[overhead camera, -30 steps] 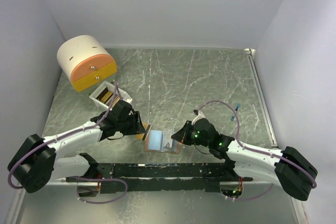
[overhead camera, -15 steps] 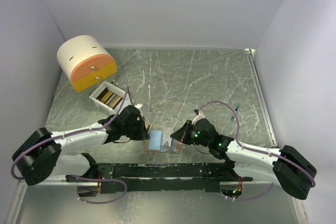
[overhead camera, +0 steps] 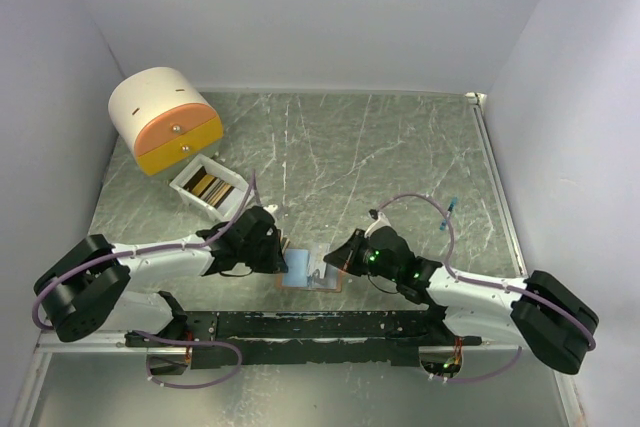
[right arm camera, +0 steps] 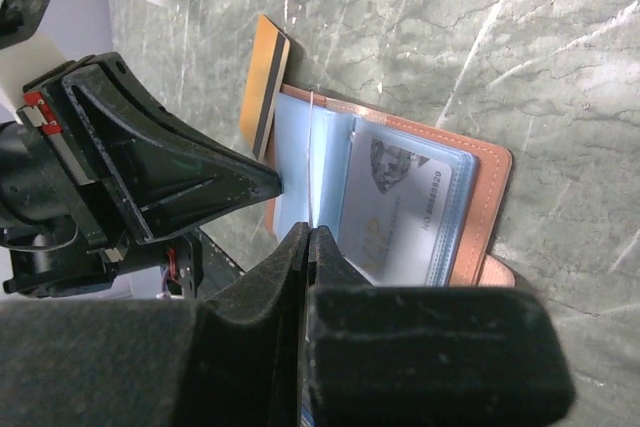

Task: Put the credit cards into the card holder
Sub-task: Insert the credit card into the card holder.

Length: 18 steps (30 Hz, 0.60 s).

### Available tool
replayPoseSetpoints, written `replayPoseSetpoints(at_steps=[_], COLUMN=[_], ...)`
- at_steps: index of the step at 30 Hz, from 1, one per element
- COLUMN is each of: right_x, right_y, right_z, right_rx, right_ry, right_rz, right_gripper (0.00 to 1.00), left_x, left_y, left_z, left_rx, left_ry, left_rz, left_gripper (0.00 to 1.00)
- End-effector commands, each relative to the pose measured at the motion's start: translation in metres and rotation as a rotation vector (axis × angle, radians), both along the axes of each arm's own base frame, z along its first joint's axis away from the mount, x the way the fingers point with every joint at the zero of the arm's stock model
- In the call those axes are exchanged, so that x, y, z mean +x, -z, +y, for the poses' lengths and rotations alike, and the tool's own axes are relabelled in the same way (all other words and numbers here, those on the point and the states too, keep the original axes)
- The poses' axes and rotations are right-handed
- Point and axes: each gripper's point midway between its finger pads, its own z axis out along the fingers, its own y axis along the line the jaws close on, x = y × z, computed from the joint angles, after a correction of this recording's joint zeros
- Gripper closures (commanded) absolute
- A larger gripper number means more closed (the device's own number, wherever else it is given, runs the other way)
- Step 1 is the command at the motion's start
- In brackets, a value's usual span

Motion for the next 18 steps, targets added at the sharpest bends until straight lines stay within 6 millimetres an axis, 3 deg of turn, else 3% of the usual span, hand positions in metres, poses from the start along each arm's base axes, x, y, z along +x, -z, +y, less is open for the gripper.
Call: replayPoseSetpoints(at_steps=[1, 18], right_x=[0.0022, 0.0051], right_y=[0.0018, -0.0013], right_z=[0.0009, -0.0072], right_rx=[0.022, 0.020], right_ry=[0.012, 0.053], right_rz=[0.002, -0.013], right_gripper=[1.00, 1.00], left_x=[0.0003, 0.0095], left_y=[0.0042, -0.0013], left_z=[-0.0001, 0.0057], left_rx=[0.019, 0.092], left_ry=[-0.006, -0.029], left_rz=[-0.012, -0.061], left_gripper=[0.93, 0.93])
